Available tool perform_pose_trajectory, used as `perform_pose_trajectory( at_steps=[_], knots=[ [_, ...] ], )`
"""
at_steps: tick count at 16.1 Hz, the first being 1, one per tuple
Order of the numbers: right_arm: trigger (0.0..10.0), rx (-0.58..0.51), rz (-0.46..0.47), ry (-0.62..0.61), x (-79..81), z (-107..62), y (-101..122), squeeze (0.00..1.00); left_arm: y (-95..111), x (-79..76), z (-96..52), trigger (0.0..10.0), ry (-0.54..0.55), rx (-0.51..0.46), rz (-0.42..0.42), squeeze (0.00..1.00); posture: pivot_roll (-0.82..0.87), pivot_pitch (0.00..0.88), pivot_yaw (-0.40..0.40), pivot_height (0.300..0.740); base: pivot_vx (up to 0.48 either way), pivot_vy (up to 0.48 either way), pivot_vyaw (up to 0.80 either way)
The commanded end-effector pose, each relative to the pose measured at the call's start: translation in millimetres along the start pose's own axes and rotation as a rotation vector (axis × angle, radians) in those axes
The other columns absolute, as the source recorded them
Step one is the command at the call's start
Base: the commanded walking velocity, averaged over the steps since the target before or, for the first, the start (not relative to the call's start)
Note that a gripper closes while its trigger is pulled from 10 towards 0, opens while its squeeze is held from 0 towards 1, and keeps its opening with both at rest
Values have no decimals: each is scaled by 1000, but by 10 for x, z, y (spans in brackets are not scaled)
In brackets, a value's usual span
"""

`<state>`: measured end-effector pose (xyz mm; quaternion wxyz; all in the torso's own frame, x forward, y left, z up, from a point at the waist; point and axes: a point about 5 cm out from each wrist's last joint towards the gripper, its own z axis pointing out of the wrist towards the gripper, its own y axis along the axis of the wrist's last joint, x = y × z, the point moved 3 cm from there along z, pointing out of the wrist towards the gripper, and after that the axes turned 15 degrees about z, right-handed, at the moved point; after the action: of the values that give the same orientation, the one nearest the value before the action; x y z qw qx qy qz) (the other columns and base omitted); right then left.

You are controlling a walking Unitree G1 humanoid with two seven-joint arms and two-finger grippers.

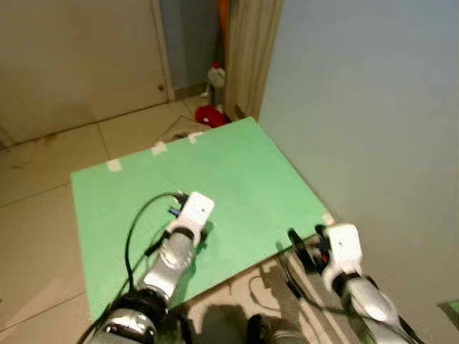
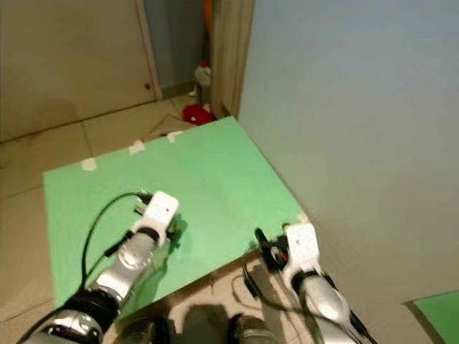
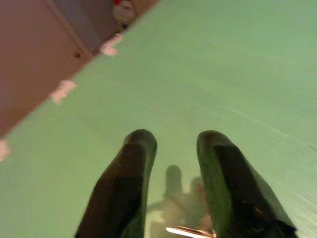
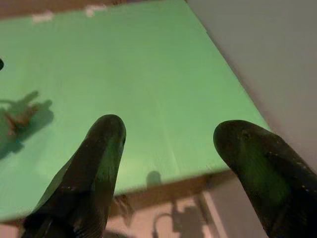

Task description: Hang keys on a hook

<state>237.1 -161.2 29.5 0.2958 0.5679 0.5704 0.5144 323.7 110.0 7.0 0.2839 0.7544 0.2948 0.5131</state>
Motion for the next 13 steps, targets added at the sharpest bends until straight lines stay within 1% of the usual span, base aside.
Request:
perform_pose_trajectory(
  at_steps=[1, 2, 3, 5, 6, 8, 9, 10, 13],
  knots=[
    [10000, 6, -18, 4, -4, -106, 37, 0, -71, -152, -60, 10000, -14, 26, -4, 1000, -313, 228, -87, 740, 0, 0, 0],
    [10000, 10, -21, 7, 0, -139, 36, 0, -76, -175, -69, 10000, -11, 29, -7, 1000, -316, 231, -90, 740, 0, 0, 0],
    [10000, 27, -24, 6, -13, -211, 11, 0, -81, -192, -83, 10000, 11, 34, -12, 1000, -323, 236, -96, 740, 0, 0, 0],
    [10000, 58, -21, -15, -66, -329, -56, 0, -100, -220, -104, 10000, 31, 44, -18, 1000, -323, 244, -107, 740, 0, 0, 0],
    [10000, 69, -19, -20, -69, -364, -70, 0, -108, -211, -106, 10000, 49, 47, -9, 1000, -325, 244, -109, 740, 0, 0, 0],
    [10000, 73, -17, -21, -56, -373, -62, 0, -150, -165, -103, 10000, 75, 68, 12, 1000, -323, 247, -109, 740, 0, 0, 0],
    [10000, 78, -14, -24, -60, -385, -68, 0, -204, -120, -109, 10000, 99, 95, 6, 1000, -319, 248, -109, 740, 0, 0, 0],
    [10000, 82, -12, -25, -66, -395, -76, 0, -227, -109, -115, 10000, 109, 109, 1, 1000, -312, 252, -111, 740, 0, 0, 0],
    [10000, 101, -11, -19, -49, -413, -90, 0, -231, -259, -164, 10000, 74, 117, -31, 1000, -313, 264, -120, 740, 0, 0, 0]
  ],
)
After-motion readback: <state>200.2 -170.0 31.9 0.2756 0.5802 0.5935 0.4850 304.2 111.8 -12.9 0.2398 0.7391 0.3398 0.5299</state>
